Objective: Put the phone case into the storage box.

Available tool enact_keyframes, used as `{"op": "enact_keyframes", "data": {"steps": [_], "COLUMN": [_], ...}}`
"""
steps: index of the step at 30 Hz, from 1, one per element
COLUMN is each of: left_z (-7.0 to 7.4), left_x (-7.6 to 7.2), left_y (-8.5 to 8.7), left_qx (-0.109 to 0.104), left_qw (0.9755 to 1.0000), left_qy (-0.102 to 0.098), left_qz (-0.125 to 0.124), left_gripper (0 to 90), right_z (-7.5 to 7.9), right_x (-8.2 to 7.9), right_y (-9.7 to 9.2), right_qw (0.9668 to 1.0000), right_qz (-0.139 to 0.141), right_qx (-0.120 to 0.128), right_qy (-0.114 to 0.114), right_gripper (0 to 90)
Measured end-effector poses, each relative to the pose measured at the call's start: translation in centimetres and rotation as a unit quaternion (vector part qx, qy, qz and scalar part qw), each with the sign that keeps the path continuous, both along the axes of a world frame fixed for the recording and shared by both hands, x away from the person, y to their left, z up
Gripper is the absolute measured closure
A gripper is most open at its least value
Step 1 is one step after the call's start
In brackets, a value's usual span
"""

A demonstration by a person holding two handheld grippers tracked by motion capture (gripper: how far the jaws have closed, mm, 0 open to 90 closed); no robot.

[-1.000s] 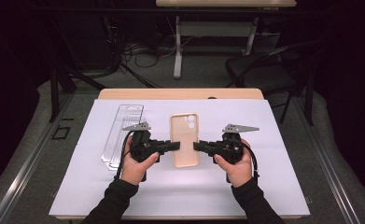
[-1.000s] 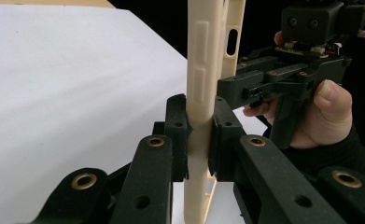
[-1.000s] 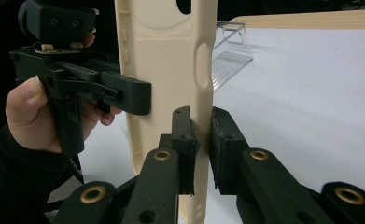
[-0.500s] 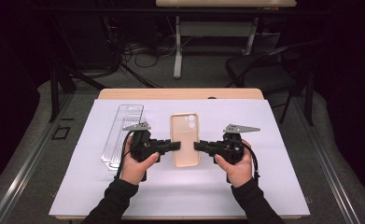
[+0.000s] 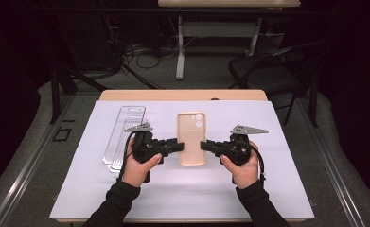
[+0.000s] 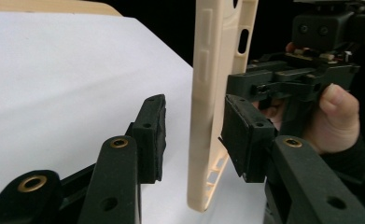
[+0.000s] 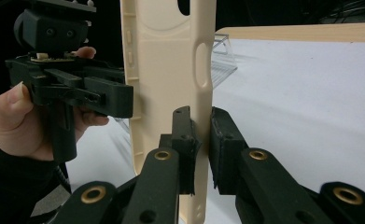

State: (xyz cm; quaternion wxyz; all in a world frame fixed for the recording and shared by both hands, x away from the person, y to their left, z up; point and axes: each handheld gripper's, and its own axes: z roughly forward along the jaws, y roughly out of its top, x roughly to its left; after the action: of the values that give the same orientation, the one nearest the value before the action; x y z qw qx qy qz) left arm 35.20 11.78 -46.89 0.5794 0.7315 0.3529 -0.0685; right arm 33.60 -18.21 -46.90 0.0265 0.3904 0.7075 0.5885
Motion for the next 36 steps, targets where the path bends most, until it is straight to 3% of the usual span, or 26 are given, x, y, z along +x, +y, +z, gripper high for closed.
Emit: {"op": "enact_keyframes", "data": {"steps": [9, 13, 24, 25, 26, 28, 32, 34, 36], "left_z": [0.0, 0.0, -0.1, -0.1, 0.1, 0.1, 0.4, 0.6, 0.8], "left_x": [-0.1, 0.0, 0.4, 0.4, 0.5, 0.5, 0.6, 0.7, 0.6], "left_y": [0.0, 0.1, 0.4, 0.4, 0.4, 0.5, 0.7, 0.9, 1.0], "left_qx": [0.007, 0.005, 0.038, 0.046, 0.07, 0.079, 0.094, 0.103, 0.101], "left_qw": [0.9989, 0.9985, 0.9962, 0.9956, 0.9932, 0.992, 0.9863, 0.985, 0.9856], "left_qy": [-0.033, -0.036, -0.054, -0.057, -0.068, -0.073, -0.113, -0.114, -0.11], "left_qz": [0.033, 0.04, 0.056, 0.059, 0.064, 0.066, 0.074, 0.078, 0.079], "left_gripper": [51.3, 49.2, 45.5, 45.5, 45.4, 45.4, 45.1, 44.6, 44.6], "right_z": [0.1, 0.0, 0.0, 0.0, 0.0, 0.0, -0.1, -0.2, -0.3], "right_x": [0.1, 0.2, 0.1, 0.1, 0.1, 0.1, 0.0, 0.0, 0.0], "right_y": [-0.8, -1.2, -1.4, -1.4, -1.3, -1.3, -1.2, -1.1, -1.0], "right_qw": [0.9997, 0.9993, 0.9986, 0.9985, 0.9984, 0.9981, 0.9977, 0.9976, 0.9975], "right_qz": [-0.025, -0.035, -0.048, -0.049, -0.05, -0.053, -0.057, -0.057, -0.057], "right_qx": [-0.006, -0.007, -0.017, -0.019, -0.021, -0.025, -0.028, -0.03, -0.033], "right_qy": [-0.005, -0.008, -0.015, -0.017, -0.016, -0.02, -0.023, -0.023, -0.024], "right_gripper": [82.0, 82.0, 82.0, 81.9, 82.0, 81.9, 82.0, 82.0, 82.0]}}
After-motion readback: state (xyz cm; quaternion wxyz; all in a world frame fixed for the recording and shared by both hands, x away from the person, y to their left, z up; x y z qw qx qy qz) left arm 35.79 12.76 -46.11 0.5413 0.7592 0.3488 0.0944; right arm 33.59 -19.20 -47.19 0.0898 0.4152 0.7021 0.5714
